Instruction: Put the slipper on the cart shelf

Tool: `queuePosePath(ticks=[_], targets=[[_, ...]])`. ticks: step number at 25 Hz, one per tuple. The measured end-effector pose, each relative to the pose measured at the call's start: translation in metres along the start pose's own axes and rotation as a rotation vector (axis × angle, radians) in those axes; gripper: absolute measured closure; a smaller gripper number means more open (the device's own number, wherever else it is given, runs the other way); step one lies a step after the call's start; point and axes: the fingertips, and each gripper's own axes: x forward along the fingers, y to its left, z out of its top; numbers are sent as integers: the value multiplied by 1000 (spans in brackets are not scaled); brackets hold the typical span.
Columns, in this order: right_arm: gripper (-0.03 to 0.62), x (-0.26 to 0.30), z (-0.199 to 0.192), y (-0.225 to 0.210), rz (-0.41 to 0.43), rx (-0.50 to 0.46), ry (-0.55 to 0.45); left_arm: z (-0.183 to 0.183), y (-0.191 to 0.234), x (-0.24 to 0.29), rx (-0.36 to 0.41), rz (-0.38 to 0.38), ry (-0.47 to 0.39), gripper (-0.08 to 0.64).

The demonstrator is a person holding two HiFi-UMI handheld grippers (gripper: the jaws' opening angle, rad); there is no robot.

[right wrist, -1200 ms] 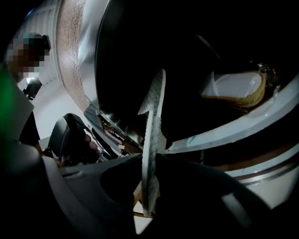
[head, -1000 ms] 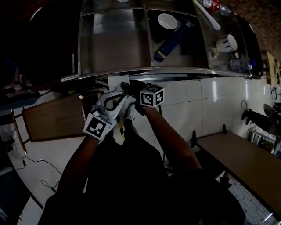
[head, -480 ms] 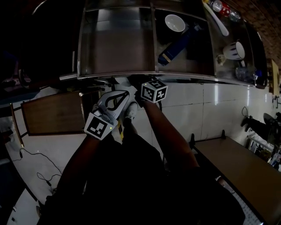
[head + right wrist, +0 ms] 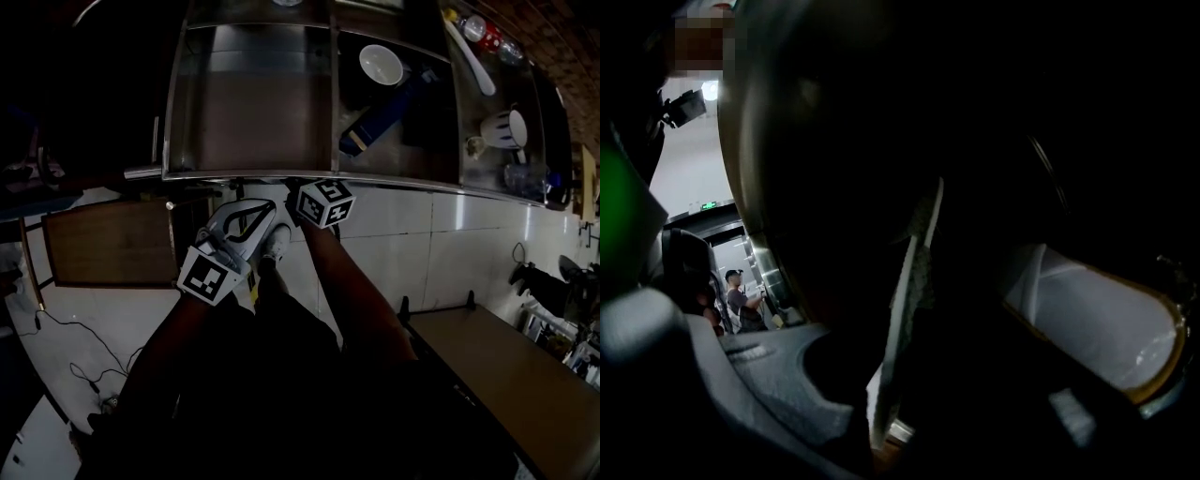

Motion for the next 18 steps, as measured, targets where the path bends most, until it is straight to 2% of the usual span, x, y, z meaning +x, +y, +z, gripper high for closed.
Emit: queuePosePath(ticks=[4, 9, 11, 14, 18], targets=[[518, 5, 5, -8, -27, -5, -9, -2, 6, 3, -8, 8, 3, 560], [488, 3, 6, -24, -129, -46, -12, -4, 7, 7, 0, -2, 9, 560], [449, -1, 6, -32, -189, -90, 2, -6, 6, 7, 5, -8, 15, 560], [330, -4, 9, -44, -292, -162, 30, -8, 8, 7, 13, -10, 18, 560], [272, -14, 14, -54, -397, -213, 37, -10, 7, 4, 18, -19, 29, 560]])
